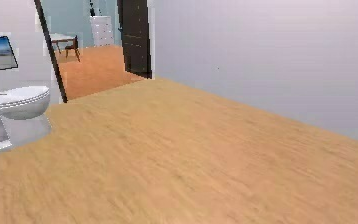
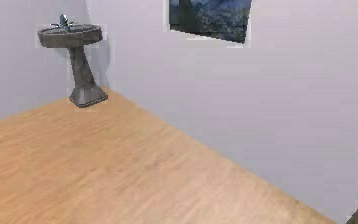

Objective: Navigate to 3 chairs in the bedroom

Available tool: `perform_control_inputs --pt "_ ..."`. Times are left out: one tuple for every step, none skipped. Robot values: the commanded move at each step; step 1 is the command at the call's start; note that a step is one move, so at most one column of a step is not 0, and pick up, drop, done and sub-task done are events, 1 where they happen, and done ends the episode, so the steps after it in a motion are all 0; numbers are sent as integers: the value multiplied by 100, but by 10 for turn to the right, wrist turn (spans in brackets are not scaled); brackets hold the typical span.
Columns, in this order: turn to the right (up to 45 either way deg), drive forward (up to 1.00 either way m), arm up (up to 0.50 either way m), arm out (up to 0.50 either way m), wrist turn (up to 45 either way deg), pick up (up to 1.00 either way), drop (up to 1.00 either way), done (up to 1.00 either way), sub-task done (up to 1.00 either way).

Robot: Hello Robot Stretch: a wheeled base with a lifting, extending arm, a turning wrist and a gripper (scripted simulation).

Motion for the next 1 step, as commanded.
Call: perform_control_inputs --pt "0 45 0 0 0 0 0 0 0"
